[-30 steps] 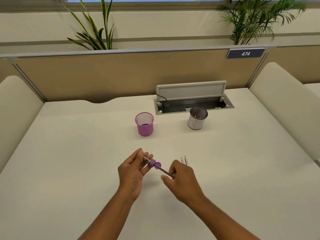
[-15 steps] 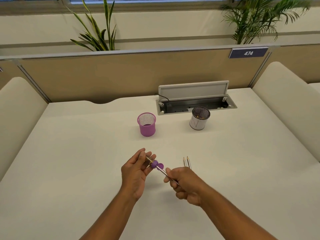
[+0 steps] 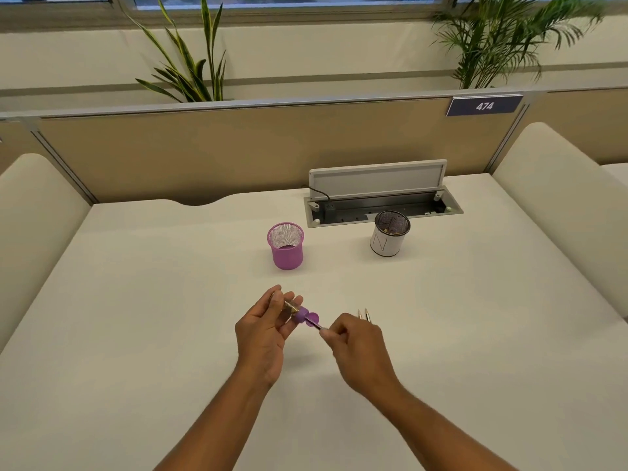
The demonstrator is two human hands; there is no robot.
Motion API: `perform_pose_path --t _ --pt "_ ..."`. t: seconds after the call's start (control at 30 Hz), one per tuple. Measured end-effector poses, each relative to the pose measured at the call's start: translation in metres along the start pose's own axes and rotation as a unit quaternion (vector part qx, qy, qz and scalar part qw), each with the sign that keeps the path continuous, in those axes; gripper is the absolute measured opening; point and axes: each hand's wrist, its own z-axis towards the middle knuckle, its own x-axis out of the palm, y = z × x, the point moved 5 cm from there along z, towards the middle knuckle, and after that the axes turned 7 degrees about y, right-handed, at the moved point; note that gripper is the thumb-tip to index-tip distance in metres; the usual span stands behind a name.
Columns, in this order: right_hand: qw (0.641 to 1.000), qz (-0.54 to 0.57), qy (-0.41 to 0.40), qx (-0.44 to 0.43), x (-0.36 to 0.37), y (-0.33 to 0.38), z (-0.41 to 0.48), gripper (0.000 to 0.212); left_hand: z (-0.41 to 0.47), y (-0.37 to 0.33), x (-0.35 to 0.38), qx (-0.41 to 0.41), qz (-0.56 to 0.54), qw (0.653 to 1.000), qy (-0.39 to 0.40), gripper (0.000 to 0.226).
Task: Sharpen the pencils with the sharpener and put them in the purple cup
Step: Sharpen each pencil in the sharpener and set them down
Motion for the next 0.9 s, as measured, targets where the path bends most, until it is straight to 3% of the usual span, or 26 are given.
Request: perform_pose_path --t 0.03,0.07,0.1,0.13,0.2,0.27,0.33,0.37,0.43,0.5,0.57,0.63,0.67,0.7,0.73,0.77,0.8,0.9 --pt "0.978 0.170 0.073 0.100 0.003 -0.006 0.000 0.031 0.000 -0.001 0.000 -0.001 0.002 1.000 0.012 0.028" --pt "0.925 0.299 0.141 0.186 0.008 -0.007 -0.003 0.032 0.001 -0.001 0.000 -0.006 0.002 1.000 0.022 0.027" --pt "0.883 0.363 0.185 0.235 0.011 -0.007 -0.007 0.033 0.000 0.000 0.000 -0.011 -0.001 1.000 0.028 0.027" --pt "0.866 0.379 0.204 0.254 0.011 -0.007 -0.009 0.035 0.000 0.000 0.000 -0.015 -0.002 0.999 0.032 0.027" --pt "0.881 0.352 0.196 0.249 0.010 -0.004 -0.010 0.040 0.000 0.001 0.001 -0.019 0.004 0.999 0.034 0.028" --pt "0.933 0.265 0.136 0.201 0.007 -0.004 -0.008 0.045 0.001 0.003 0.002 -0.018 0.007 0.999 0.031 0.028" --pt "0.989 0.082 0.056 0.110 -0.003 -0.001 -0.004 0.037 0.000 0.003 0.003 -0.016 0.006 1.000 0.023 0.028" --pt "0.998 -0.006 0.026 0.052 -0.005 0.001 -0.003 0.031 0.000 0.003 0.003 -0.015 0.004 1.000 0.017 0.029" --pt "0.982 -0.172 -0.043 -0.063 -0.006 0.006 -0.006 0.029 0.000 0.004 0.003 -0.015 -0.001 1.000 0.006 0.029" --pt "0.934 -0.306 -0.105 -0.150 -0.004 0.012 -0.012 0.027 0.000 0.006 0.004 -0.016 -0.007 1.000 -0.003 0.031" --pt "0.917 -0.335 -0.126 -0.176 -0.004 0.014 -0.013 0.027 -0.001 0.008 0.004 -0.016 -0.014 1.000 -0.006 0.033" --pt "0.978 -0.187 -0.056 -0.077 -0.004 0.010 -0.007 0.032 -0.002 0.006 0.004 -0.013 -0.012 1.000 0.006 0.030" --pt "1.000 -0.018 0.020 0.013 -0.003 0.003 -0.003 0.034 -0.001 0.005 0.004 -0.013 -0.007 1.000 0.016 0.029" --pt "0.975 0.155 0.098 0.123 0.002 -0.003 -0.004 0.036 -0.001 0.004 0.005 -0.014 -0.003 1.000 0.027 0.028" --pt "0.926 0.272 0.159 0.206 0.007 -0.004 -0.009 0.040 -0.002 0.003 0.004 -0.016 -0.001 0.999 0.036 0.028" --pt "0.896 0.322 0.192 0.240 0.011 -0.006 -0.013 0.043 -0.002 0.003 0.004 -0.019 -0.001 0.999 0.040 0.028" --pt "0.890 0.327 0.201 0.245 0.012 -0.006 -0.013 0.045 -0.003 0.003 0.003 -0.021 -0.001 0.999 0.043 0.028" --pt "0.939 0.236 0.155 0.194 0.008 -0.001 -0.010 0.044 -0.003 0.001 0.003 -0.018 0.002 0.999 0.042 0.027"
